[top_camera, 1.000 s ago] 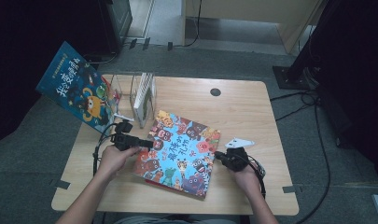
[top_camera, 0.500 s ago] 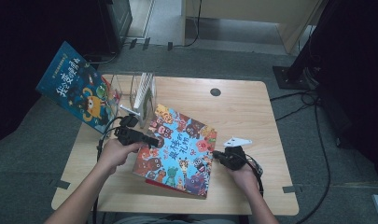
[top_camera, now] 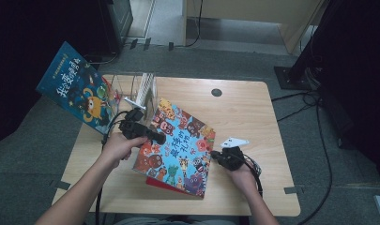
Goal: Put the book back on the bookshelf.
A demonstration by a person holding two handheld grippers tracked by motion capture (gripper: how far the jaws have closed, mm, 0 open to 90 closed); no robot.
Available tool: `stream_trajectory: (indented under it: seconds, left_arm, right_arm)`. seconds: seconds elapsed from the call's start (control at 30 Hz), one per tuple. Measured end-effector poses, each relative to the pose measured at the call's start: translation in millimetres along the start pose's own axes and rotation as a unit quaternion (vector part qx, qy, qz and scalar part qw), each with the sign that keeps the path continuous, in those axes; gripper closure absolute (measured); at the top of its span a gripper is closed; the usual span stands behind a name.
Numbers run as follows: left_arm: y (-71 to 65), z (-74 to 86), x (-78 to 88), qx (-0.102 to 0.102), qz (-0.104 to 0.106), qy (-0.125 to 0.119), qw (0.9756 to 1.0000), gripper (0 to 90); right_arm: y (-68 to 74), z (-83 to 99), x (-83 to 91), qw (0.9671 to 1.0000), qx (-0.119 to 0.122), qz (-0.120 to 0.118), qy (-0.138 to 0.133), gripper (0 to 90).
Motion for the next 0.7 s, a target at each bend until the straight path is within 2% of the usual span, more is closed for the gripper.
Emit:
stream_trajectory:
  seconds: [0.03,0.2,0.37,0.53,0.7]
  left_arm:
    - [-3.7,-1.8,1.4,-0.004,0.001,0.003,1.0,76.7]
    - [-20.8,-13.6,5.1,-0.026,-0.033,0.022,0.9989,77.2]
    - [-33.0,-23.1,7.8,-0.032,-0.055,0.049,0.9968,78.5]
    - [-43.1,-30.8,12.9,-0.035,-0.073,0.063,0.9947,80.0]
    - [-57.0,-36.3,19.4,-0.06,-0.094,0.079,0.9906,81.9]
  right_arm:
    - [-0.2,-0.3,-0.2,1.0,0.002,0.0,-0.002,81.7]
    - [3.0,-0.9,-0.9,0.9998,0.019,-0.007,0.0,72.4]
    - [3.3,-2.7,0.5,0.9994,0.034,-0.009,0.001,70.9]
    - [1.2,-5.3,4.7,0.9995,0.031,-0.008,-0.003,70.6]
    - [0.1,-9.9,9.3,0.9994,0.033,-0.006,-0.009,70.5]
Point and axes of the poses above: each handheld gripper's, and its own axes: x roughly backward along the jaws, z roughly out of its underside, y roughly to its left, the point moved 8 cm from there along -x, roughly forward along the jaws, and after that the axes turned 3 degrees about -y, right-handed, at the moved point
